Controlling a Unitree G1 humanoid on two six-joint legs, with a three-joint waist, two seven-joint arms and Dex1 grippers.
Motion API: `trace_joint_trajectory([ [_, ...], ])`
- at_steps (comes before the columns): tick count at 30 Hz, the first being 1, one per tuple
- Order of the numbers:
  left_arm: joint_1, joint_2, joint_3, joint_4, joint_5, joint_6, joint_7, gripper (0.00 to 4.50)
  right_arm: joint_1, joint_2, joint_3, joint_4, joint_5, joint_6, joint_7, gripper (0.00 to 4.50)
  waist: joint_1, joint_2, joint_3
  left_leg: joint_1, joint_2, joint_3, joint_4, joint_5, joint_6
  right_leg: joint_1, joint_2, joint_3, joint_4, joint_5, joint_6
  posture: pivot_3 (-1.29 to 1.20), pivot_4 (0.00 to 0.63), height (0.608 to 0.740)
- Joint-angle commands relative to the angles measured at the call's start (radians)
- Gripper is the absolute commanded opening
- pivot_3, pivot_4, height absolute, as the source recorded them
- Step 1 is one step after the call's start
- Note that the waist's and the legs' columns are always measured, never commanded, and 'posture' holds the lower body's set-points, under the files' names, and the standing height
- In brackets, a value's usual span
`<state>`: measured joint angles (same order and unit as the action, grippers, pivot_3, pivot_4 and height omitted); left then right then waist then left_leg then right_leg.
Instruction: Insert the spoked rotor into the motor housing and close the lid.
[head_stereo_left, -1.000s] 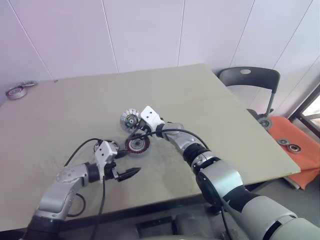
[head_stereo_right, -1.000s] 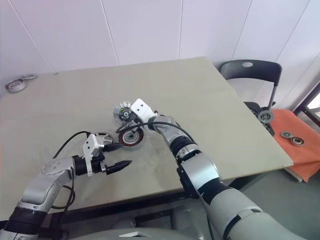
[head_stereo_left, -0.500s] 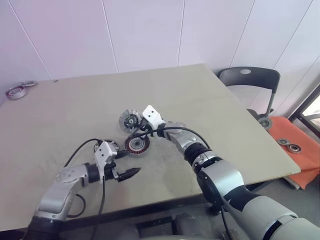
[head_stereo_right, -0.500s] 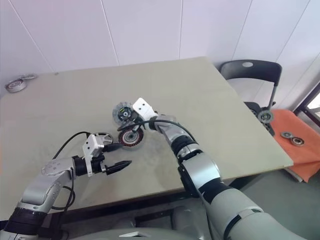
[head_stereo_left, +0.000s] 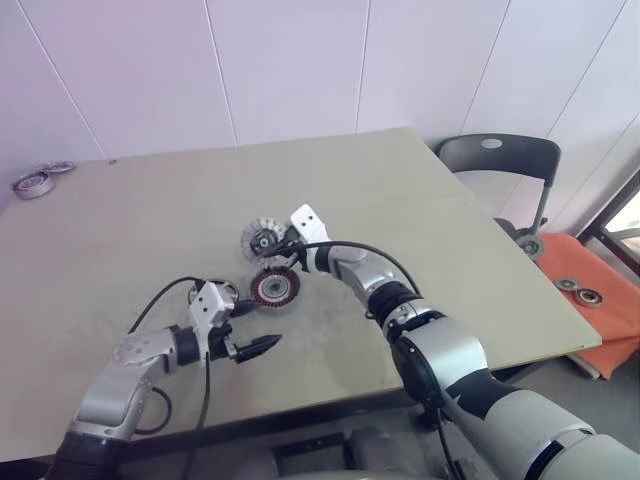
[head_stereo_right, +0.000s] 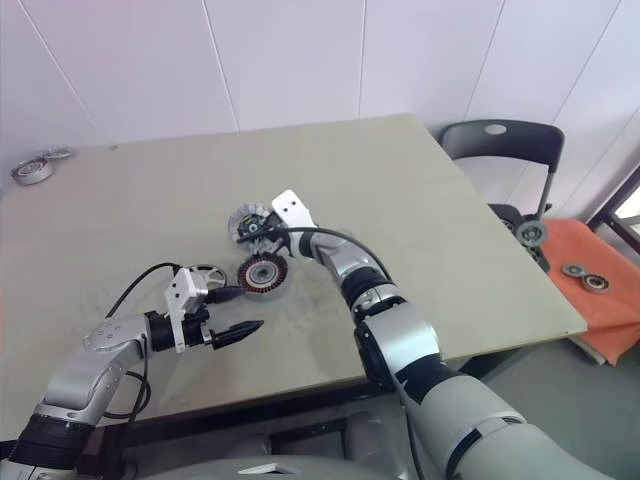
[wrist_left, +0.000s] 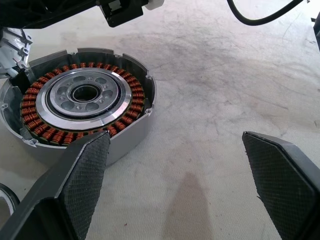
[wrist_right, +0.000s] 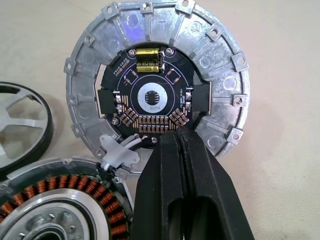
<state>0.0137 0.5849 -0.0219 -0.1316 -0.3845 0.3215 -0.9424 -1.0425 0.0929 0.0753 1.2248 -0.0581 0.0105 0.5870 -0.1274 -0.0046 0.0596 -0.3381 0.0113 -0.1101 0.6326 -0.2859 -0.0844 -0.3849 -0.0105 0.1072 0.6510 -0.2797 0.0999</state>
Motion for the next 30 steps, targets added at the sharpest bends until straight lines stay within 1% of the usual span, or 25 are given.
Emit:
trace_joint_trajectory([
  [1,0.005,0.005,0.0,0.024,0.005,0.011,-0.001,4.5,-0.017,0.001,0.004,-0.005,-0.012,-0.008,-0.016,0.03,0.0,0.0,0.0,0.0,0.0,0.0,0.0,0.0,0.0,0.0,0.0,0.0,0.0,0.0,0.0,0.0,0.0,0.74],
  [7,-0.003,0.001,-0.002,0.03,0.006,0.008,0.0,4.5,0.0,0.002,0.039,0.005,-0.051,-0.012,-0.023,0.03,0.0,0.0,0.0,0.0,0.0,0.0,0.0,0.0,0.0,0.0,0.0,0.0,0.0,0.0,0.0,0.0,0.0,0.74],
  [15,0.0,-0.002,0.0,0.028,0.005,0.007,0.003,4.5,0.006,0.011,0.048,0.008,-0.063,-0.011,-0.025,0.03,0.0,0.0,0.0,0.0,0.0,0.0,0.0,0.0,0.0,0.0,0.0,0.0,0.0,0.0,0.0,0.0,0.0,0.74],
  [21,0.003,-0.003,0.002,0.026,0.004,0.007,0.004,4.5,0.003,0.002,0.039,0.008,-0.063,-0.028,-0.038,0.03,0.0,0.0,0.0,0.0,0.0,0.0,0.0,0.0,0.0,0.0,0.0,0.0,0.0,0.0,0.0,0.0,0.0,0.74],
  [23,0.003,-0.004,0.002,0.025,0.004,0.007,0.005,4.5,-0.012,-0.003,0.003,0.004,-0.024,-0.009,-0.014,0.03,0.0,0.0,0.0,0.0,0.0,0.0,0.0,0.0,0.0,0.0,0.0,0.0,0.0,0.0,0.0,0.0,0.0,0.74],
  [24,0.004,-0.005,0.002,0.023,0.002,0.008,0.005,4.5,-0.027,-0.006,-0.035,-0.003,0.021,0.019,0.025,0.03,0.0,0.0,0.0,0.0,0.0,0.0,0.0,0.0,0.0,0.0,0.0,0.0,0.0,0.0,0.0,0.0,0.0,0.74],
  [26,0.004,-0.007,0.003,0.02,0.0,0.009,0.006,4.5,-0.048,-0.014,-0.088,-0.047,0.106,0.064,0.181,0.03,0.001,0.0,0.0,0.0,0.0,0.0,0.0,0.0,0.0,0.0,0.0,0.0,0.0,0.0,0.0,0.0,0.0,0.74],
  [28,0.002,-0.006,0.004,0.021,-0.003,0.01,0.005,4.5,-0.045,-0.037,-0.095,-0.138,0.174,0.134,0.395,0.03,0.001,0.0,0.0,0.0,0.0,0.0,0.0,0.0,0.0,0.001,0.0,0.0,0.0,0.0,0.0,0.0,0.0,0.74],
  [30,-0.001,-0.005,0.005,0.025,-0.004,0.009,0.004,4.5,-0.029,-0.066,-0.079,-0.22,0.213,0.208,0.545,0.03,0.001,0.001,0.0,0.0,0.0,0.0,0.0,0.0,0.0,0.0,0.0,0.0,-0.001,0.0,0.0,0.0,0.0,0.74],
])
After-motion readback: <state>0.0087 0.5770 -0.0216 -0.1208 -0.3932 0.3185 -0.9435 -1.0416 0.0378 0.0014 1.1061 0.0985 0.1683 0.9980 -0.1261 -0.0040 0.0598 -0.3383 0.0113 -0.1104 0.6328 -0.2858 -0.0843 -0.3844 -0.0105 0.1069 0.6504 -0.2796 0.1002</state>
